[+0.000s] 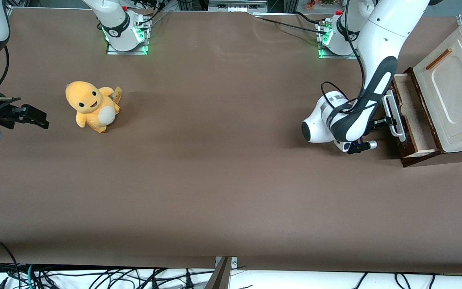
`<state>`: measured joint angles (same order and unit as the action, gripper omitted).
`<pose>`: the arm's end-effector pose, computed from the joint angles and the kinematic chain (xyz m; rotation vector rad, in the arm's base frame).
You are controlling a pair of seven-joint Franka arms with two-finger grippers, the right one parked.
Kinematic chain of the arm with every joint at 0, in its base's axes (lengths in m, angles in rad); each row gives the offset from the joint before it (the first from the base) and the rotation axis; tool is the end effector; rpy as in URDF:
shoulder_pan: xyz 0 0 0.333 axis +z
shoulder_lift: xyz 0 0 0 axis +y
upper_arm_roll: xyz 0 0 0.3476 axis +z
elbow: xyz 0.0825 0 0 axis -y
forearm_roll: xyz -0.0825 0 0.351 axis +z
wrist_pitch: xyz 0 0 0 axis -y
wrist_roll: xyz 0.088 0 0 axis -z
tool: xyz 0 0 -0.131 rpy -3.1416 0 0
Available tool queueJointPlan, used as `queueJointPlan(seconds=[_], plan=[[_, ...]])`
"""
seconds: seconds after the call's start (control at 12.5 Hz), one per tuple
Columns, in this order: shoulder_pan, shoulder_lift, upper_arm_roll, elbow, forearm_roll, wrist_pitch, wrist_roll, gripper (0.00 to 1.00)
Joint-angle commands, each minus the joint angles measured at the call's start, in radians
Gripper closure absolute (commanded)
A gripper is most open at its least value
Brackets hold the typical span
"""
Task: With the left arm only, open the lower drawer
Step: 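Pull the gripped handle outward to slide the lower drawer open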
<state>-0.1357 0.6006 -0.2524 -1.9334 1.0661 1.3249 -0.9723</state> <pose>0.5154 -0.0604 0.2372 -1.7725 -0.0712 0.2562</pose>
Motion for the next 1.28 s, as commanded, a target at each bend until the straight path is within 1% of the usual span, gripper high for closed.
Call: queueJointPlan(seconds=[0.0, 1.2], plan=[[-0.044, -0.019, -0.031, 0.05, -0.049, -0.101, 0.041, 0.82], [-0.042, -0.005, -0.03, 0.05, -0.057, -0.108, 0.029, 0.82]])
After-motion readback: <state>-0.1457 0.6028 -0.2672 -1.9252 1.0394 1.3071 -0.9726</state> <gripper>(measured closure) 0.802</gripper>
